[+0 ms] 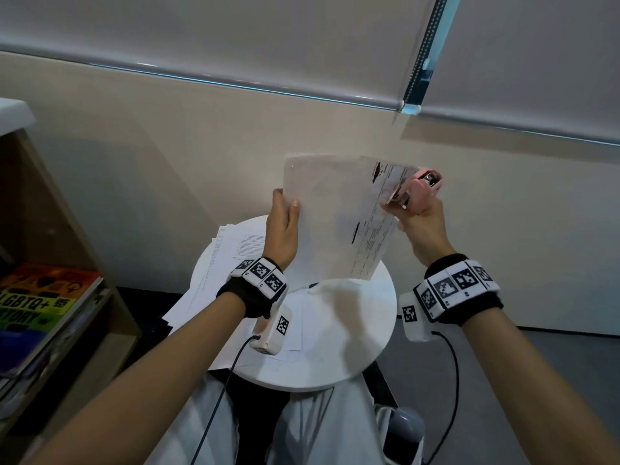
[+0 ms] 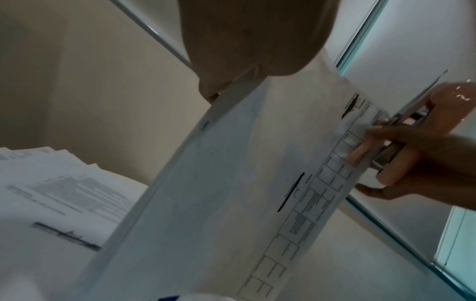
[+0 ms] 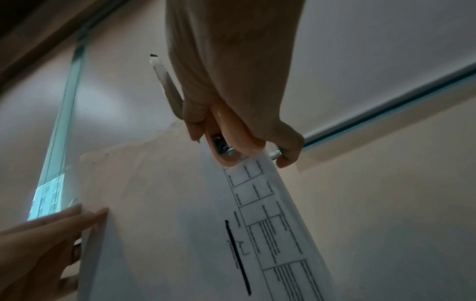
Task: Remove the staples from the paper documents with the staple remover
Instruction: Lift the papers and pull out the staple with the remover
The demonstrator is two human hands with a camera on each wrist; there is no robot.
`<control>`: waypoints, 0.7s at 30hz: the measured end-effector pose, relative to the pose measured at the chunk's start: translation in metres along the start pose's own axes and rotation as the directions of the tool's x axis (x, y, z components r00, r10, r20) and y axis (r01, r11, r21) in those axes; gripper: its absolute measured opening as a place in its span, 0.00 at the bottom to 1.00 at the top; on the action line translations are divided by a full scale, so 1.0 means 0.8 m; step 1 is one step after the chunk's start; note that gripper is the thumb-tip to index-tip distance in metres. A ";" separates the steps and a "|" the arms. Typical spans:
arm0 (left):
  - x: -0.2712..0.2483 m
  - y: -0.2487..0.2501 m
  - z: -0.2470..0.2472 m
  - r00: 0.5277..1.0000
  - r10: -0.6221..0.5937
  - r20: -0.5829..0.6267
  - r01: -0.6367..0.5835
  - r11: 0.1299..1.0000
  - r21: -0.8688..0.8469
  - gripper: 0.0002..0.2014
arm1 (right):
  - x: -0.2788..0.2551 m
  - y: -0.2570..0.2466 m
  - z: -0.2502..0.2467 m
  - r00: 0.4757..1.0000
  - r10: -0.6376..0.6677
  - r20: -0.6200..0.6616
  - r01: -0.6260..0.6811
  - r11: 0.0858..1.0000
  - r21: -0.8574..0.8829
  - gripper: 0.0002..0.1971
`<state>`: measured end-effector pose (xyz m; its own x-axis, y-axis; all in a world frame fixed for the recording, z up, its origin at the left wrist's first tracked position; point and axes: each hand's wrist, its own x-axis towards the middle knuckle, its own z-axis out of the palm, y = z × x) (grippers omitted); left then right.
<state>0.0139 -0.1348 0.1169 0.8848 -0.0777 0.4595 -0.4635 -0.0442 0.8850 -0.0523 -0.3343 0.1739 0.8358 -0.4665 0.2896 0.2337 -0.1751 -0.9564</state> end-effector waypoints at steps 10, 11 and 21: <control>-0.008 -0.010 0.007 0.999 -0.020 0.036 0.021 1.000 -0.022 0.05 | 0.012 -0.104 0.069 0.963 -0.132 -0.233 0.208 0.918 0.339 0.06; -0.008 -0.010 0.007 0.999 -0.027 0.035 0.028 0.999 -0.024 0.05 | 0.014 -0.111 0.086 0.968 -0.091 -0.232 0.177 0.907 0.383 0.08; -0.008 -0.012 0.004 0.999 -0.029 0.039 0.030 0.999 -0.019 0.09 | 0.018 -0.087 0.176 0.964 -0.159 -0.213 0.207 0.953 0.222 0.05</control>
<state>0.0125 -0.1370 0.1057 0.8953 -0.1154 0.4302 -0.4359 -0.0279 0.8996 0.0132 -0.2067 0.2391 0.6628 -0.6062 0.4396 0.5056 -0.0708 -0.8599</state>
